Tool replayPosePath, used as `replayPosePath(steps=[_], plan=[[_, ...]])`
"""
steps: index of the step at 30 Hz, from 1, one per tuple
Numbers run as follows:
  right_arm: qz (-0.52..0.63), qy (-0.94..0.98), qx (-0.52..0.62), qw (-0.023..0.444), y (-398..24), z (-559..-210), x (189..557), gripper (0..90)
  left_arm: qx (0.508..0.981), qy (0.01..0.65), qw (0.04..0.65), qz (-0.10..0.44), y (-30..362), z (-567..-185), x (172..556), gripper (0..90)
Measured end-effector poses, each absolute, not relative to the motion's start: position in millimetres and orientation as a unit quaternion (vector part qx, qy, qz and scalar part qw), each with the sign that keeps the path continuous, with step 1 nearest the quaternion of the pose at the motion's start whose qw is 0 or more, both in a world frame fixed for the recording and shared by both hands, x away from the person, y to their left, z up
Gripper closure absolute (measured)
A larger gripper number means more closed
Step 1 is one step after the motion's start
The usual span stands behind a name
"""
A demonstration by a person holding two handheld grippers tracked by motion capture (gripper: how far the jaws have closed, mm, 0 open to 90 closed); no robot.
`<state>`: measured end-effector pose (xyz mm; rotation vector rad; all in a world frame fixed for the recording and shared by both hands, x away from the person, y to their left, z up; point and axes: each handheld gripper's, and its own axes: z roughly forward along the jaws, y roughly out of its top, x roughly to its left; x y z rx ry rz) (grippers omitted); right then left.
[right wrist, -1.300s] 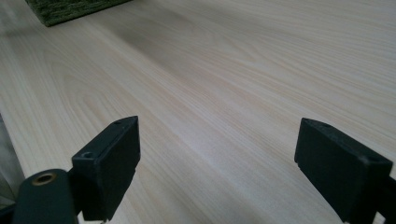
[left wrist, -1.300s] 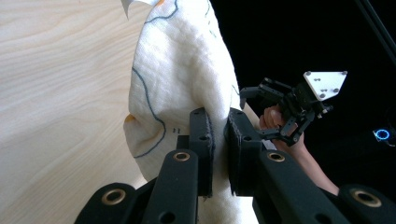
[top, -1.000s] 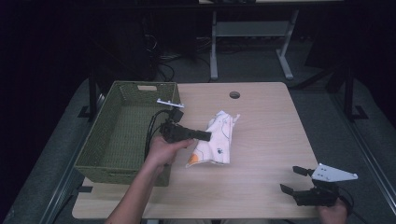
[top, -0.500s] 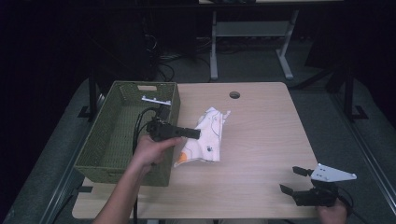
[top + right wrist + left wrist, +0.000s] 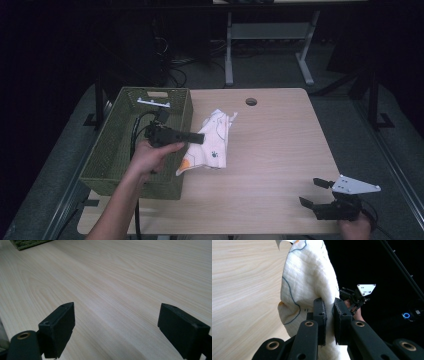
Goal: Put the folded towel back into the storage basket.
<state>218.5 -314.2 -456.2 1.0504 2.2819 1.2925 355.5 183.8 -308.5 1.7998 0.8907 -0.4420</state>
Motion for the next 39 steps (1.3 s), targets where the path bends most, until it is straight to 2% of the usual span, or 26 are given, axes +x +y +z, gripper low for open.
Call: replayPosePath(steps=[20,39], plan=[[0.444,0.801,0.366,0.164,-312.1,-456.9,219.2,13.6,0.741,0.391,0.522,-0.162,229.4,-296.1,349.6,83.3],[0.434,0.807,0.363,0.168,-310.5,-455.7,217.4,13.7,0.722,0.431,0.522,-0.145,282.1,-312.7,347.8,83.2]])
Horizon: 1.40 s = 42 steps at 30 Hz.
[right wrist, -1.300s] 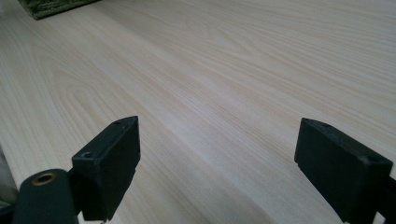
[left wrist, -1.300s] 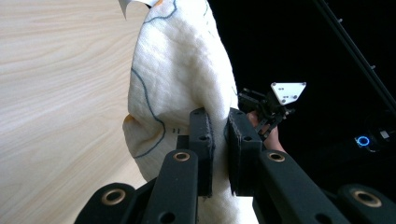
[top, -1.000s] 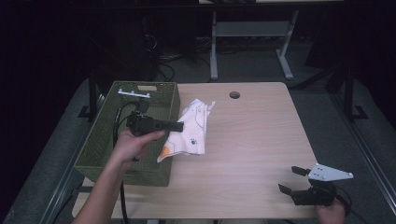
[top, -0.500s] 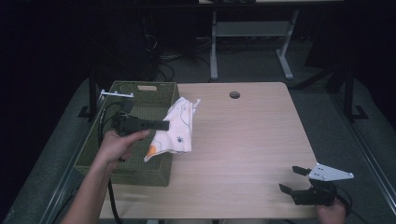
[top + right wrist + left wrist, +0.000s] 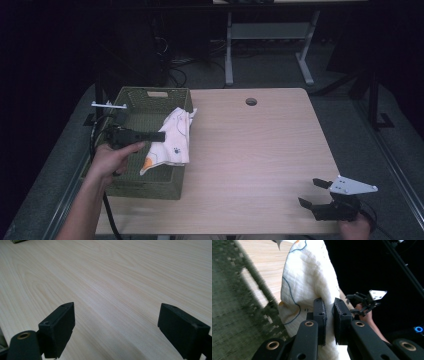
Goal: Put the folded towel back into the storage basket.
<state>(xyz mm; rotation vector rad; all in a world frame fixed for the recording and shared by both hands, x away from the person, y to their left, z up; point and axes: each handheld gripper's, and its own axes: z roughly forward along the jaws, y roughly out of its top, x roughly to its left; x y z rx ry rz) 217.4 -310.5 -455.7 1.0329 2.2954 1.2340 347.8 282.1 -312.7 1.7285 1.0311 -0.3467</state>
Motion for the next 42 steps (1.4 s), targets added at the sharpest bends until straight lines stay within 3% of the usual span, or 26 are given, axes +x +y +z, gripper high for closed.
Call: replayPosePath(steps=[31,42], plan=[[0.439,0.801,0.37,0.171,-316.6,-454.4,215.7,13.6,0.726,0.474,0.487,-0.106,331.3,-328.9,359.5,83.0],[0.437,0.797,0.379,0.171,-319.1,-456.0,215.0,13.7,0.755,0.477,0.437,-0.104,333.2,-347.3,377.8,82.7]])
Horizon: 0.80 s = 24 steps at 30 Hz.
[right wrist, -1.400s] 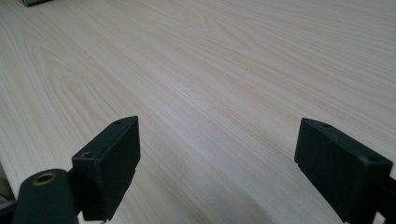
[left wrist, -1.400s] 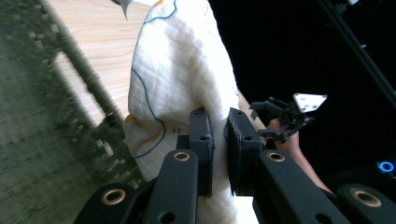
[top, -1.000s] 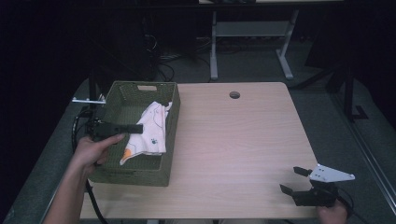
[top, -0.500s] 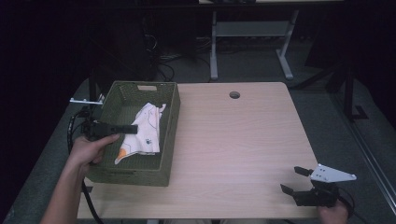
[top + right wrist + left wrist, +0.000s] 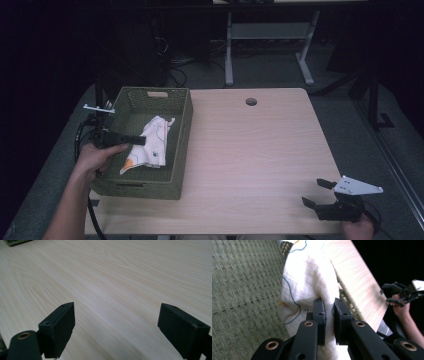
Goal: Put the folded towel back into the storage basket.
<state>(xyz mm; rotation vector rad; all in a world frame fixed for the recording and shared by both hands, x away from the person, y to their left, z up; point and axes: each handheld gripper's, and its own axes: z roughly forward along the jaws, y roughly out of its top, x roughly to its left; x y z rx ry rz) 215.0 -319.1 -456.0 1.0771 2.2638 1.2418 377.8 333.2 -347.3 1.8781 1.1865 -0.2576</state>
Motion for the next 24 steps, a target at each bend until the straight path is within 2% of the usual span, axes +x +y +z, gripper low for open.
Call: replayPosePath(steps=[8,11,12,13,15,24], plan=[[0.438,0.792,0.39,0.171,-323.5,-458.1,214.5,13.6,0.787,0.467,0.39,-0.102,327.7,-359.3,392.2,82.4],[0.436,0.792,0.392,0.169,-323.7,-459.4,215.1,13.7,0.808,0.453,0.369,-0.072,326.3,-358.7,400.4,82.1],[0.436,0.792,0.393,0.169,-323.6,-459.9,215.2,13.6,0.814,0.454,0.36,-0.048,326.3,-357.4,403.7,79.6],[0.435,0.792,0.394,0.167,-323.2,-460.4,215.6,13.6,0.814,0.459,0.355,-0.037,326.5,-356.4,406.3,71.3],[0.433,0.794,0.393,0.166,-322.3,-461.5,216.7,13.6,0.812,0.472,0.344,-0.011,327.2,-354.1,411.8,62.9],[0.428,0.801,0.387,0.162,-317.9,-463.0,217.4,13.6,0.82,0.476,0.317,-0.024,312.4,-369.9,413.9,64.5]])
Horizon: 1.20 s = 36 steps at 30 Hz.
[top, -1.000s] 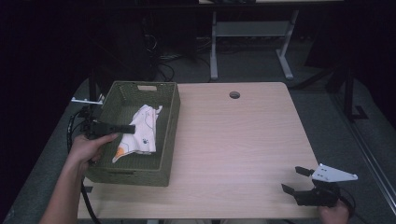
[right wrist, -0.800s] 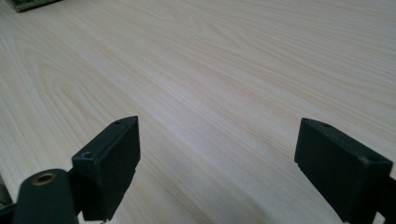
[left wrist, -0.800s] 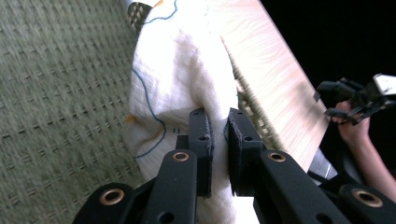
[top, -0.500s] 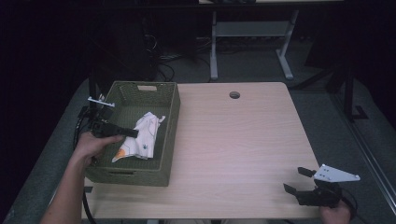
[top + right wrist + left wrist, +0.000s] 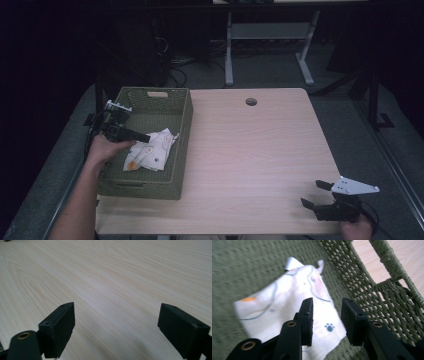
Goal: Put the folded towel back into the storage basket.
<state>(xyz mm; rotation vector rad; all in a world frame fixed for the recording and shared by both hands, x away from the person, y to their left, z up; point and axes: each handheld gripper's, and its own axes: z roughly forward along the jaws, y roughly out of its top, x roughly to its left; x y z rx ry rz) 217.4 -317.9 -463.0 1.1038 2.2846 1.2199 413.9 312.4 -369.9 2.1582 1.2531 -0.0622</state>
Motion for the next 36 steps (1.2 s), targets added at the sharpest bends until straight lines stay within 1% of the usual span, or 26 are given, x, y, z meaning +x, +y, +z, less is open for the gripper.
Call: replayPosePath(steps=[2,4,6,11,16,20,22,27,29,34,36], plan=[[0.429,0.8,0.388,0.161,-318.3,-462.6,217.1,13.6,0.823,0.479,0.304,-0.037,308.4,-377.8,414.1,65.1],[0.43,0.8,0.386,0.162,-318.3,-462.4,217.0,13.6,0.832,0.478,0.28,-0.038,303.3,-384.8,414.0,65.0],[0.43,0.801,0.383,0.162,-318.4,-461.8,217.3,13.6,0.838,0.478,0.259,-0.052,298.1,-391.7,413.9,63.8],[0.432,0.802,0.381,0.162,-317.8,-460.9,219.2,13.6,0.859,0.467,0.206,-0.047,286.4,-402.0,414.8,62.1],[0.434,0.803,0.377,0.158,-315.7,-460.6,221.8,13.6,0.866,0.469,0.162,-0.06,276.9,-415.6,417.2,60.8],[0.433,0.807,0.371,0.157,-313.1,-460.2,224.4,13.6,0.868,0.476,0.128,-0.054,271.3,-425.9,417.5,58.6],[0.431,0.808,0.37,0.158,-312.2,-459.9,225.1,13.6,0.868,0.479,0.124,-0.041,269.8,-425.5,416.2,62.9],[0.434,0.806,0.369,0.158,-312.0,-458.9,224.7,13.6,0.867,0.485,0.115,-0.033,268.6,-424.3,416.1,82.1],[0.436,0.805,0.369,0.159,-312.5,-458.3,224.0,13.7,0.861,0.494,0.118,-0.039,269.8,-422.6,417.0,83.5],[0.437,0.805,0.369,0.159,-314.2,-458.3,223.2,13.6,0.848,0.504,0.157,-0.058,273.4,-414.4,414.9,83.4],[0.437,0.804,0.371,0.158,-314.5,-458.5,223.0,13.6,0.847,0.503,0.159,-0.069,273.6,-413.8,414.1,82.9]])
